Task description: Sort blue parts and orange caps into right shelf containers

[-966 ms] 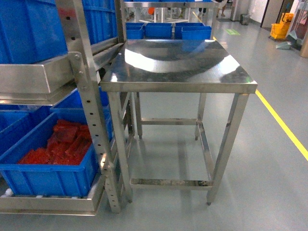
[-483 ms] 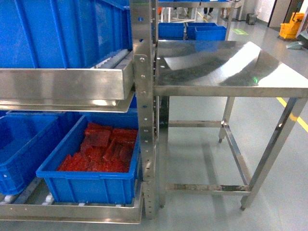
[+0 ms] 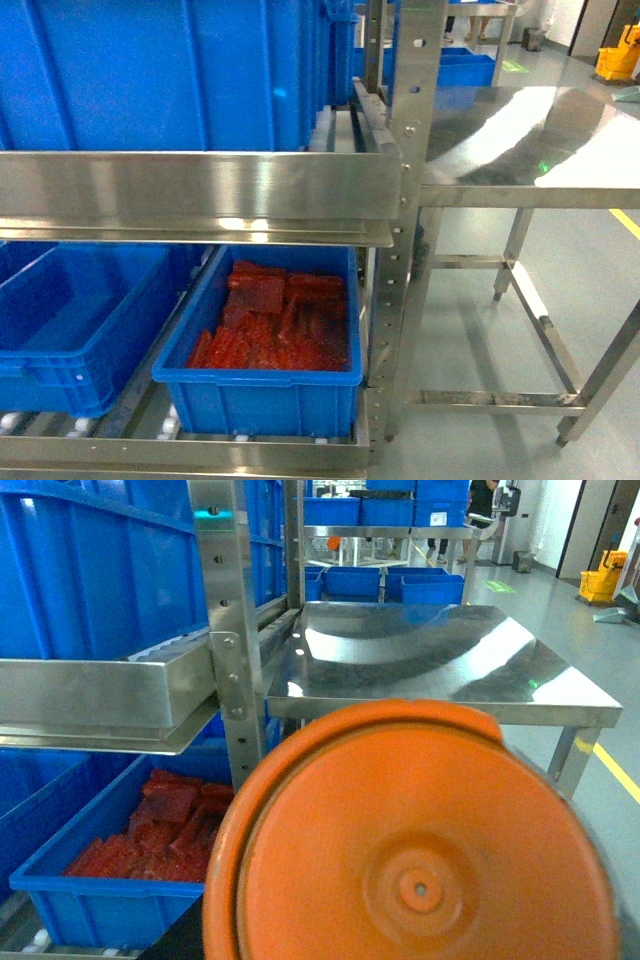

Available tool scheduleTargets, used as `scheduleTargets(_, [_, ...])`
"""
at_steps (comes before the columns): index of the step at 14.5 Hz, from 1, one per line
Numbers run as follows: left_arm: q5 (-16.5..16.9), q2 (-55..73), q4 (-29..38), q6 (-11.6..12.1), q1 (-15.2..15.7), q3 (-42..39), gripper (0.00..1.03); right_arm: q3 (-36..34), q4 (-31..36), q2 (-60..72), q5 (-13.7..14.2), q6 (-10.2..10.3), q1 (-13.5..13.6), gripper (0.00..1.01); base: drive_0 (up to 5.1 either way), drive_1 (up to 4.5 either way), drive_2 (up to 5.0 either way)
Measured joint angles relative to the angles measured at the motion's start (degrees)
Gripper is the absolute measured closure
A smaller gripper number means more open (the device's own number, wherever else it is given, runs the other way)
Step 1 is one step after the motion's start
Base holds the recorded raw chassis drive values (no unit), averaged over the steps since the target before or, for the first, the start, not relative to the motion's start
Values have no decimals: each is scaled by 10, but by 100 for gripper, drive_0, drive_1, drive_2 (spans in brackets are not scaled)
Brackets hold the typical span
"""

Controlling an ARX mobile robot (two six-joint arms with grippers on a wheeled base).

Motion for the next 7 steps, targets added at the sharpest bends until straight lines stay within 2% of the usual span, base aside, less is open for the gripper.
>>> scheduleTargets(7, [0,0,-1,0,0,0,61,0,0,0,0,0,0,55,-503,242,242])
